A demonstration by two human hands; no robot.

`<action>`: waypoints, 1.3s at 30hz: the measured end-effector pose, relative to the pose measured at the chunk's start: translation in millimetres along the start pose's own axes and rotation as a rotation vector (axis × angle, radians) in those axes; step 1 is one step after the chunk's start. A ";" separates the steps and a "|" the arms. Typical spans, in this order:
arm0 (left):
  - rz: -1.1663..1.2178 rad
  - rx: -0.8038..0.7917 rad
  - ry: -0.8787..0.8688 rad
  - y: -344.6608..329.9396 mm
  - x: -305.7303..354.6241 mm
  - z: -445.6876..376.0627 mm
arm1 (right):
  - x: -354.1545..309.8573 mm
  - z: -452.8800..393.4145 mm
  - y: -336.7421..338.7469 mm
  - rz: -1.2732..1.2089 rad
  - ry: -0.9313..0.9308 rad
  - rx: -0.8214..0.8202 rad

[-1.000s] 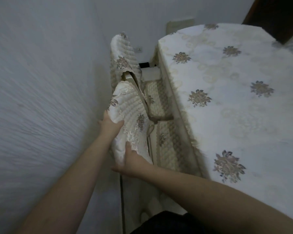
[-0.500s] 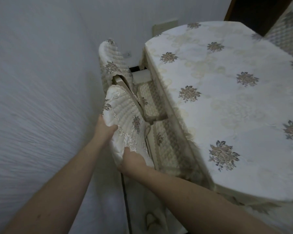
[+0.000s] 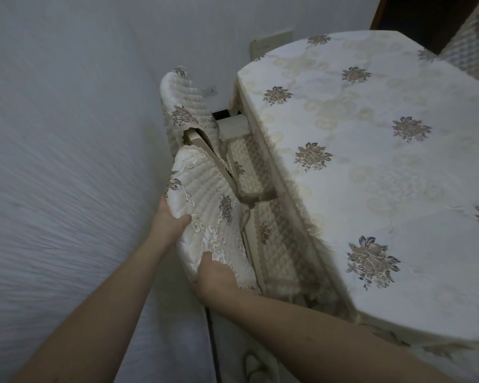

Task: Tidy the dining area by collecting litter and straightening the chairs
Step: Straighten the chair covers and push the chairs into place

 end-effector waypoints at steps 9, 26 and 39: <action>-0.119 0.067 0.001 1.0 -0.1 3.1 | -4.9 3.2 7.1 0.068 0.086 -0.024; -0.067 0.041 -0.040 -6.3 4.5 5.3 | 4.1 6.7 10.1 0.112 0.095 -0.003; -0.075 0.026 -0.029 -7.1 10.0 4.6 | 6.6 7.4 9.3 0.080 0.091 0.037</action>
Point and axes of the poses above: each hand's wrist, its own z-axis away from the middle knuckle, its own y-axis out of the back of the hand, x = y × z, the point moved 9 cm from there along -z, towards the middle knuckle
